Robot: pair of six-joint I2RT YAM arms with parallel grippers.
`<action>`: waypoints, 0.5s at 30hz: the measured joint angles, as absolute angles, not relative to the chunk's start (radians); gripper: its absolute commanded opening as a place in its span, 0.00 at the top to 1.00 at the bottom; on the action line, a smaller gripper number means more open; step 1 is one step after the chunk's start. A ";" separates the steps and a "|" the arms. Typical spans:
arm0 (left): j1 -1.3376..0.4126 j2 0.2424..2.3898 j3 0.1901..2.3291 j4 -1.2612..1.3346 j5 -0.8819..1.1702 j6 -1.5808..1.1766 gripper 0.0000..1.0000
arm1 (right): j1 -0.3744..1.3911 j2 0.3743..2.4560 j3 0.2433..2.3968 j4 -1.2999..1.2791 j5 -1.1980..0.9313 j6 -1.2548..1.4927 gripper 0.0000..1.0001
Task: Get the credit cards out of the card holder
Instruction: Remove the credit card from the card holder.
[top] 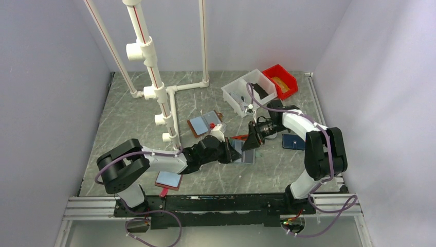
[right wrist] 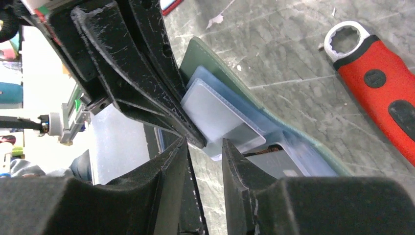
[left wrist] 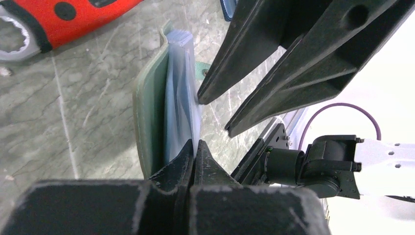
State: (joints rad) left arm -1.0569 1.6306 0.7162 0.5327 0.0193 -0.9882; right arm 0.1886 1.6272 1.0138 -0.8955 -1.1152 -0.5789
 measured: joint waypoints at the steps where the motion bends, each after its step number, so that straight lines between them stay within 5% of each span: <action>1: -1.055 1.623 0.702 0.545 0.017 -0.987 1.00 | 0.186 1.628 1.014 -0.894 -1.122 -0.572 0.64; 15: -1.055 1.562 0.648 0.656 -0.031 -0.933 1.00 | 0.137 1.632 1.014 -0.882 -1.195 -0.532 0.62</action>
State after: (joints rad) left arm -1.0546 1.5623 0.6476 0.6563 -0.0311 -0.9333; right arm 0.1371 1.6318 1.0138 -0.8818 -1.1954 -0.5323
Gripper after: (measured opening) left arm 0.012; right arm 0.375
